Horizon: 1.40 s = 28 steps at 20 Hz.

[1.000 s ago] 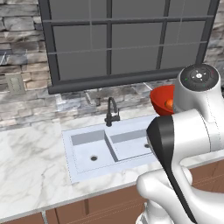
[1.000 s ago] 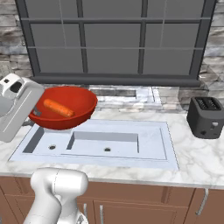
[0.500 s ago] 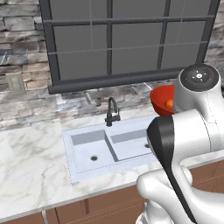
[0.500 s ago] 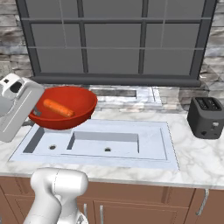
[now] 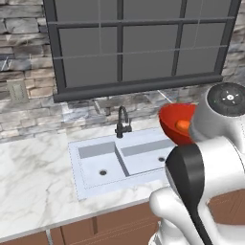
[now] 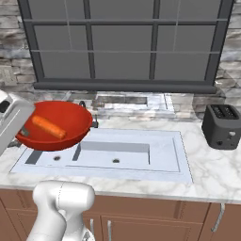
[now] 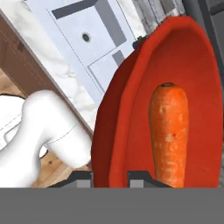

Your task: Pick the carrot from the cabinet and place it in the bowl. Then pick the bowl and place it in the sink. Then turn on the sink facuet.

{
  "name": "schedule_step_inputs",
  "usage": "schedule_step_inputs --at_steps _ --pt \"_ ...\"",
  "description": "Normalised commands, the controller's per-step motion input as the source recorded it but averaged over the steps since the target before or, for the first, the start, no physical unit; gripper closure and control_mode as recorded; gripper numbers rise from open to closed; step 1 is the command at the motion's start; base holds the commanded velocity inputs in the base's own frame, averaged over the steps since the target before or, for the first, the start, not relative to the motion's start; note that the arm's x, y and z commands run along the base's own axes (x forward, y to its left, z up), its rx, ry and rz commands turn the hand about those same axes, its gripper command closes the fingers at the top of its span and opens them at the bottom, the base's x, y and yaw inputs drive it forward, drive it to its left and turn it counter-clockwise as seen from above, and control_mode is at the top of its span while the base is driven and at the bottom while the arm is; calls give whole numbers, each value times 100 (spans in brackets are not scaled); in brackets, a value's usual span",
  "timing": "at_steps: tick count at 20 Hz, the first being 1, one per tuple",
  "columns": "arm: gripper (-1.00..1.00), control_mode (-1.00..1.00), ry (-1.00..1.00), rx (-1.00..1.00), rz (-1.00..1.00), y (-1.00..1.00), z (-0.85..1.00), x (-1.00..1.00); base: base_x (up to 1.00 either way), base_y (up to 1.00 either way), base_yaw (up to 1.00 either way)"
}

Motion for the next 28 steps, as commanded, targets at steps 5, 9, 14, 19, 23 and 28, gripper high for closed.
schedule_step_inputs --at_steps 5,9,14,19,23,28 --pt "100 -100 1 13 -1 85 -34 -32 0 0 0" --pt "100 -100 1 6 -4 100 -48 0 0 0 0" --pt "100 -100 2 0 -1 88 -57 43 0 0 0" --pt "100 -100 0 0 0 58 -50 56 0 0 0" --pt "100 -100 0 0 0 44 -43 66 0 0 0" --pt "100 -100 0 0 0 34 -47 72 0 0 0"
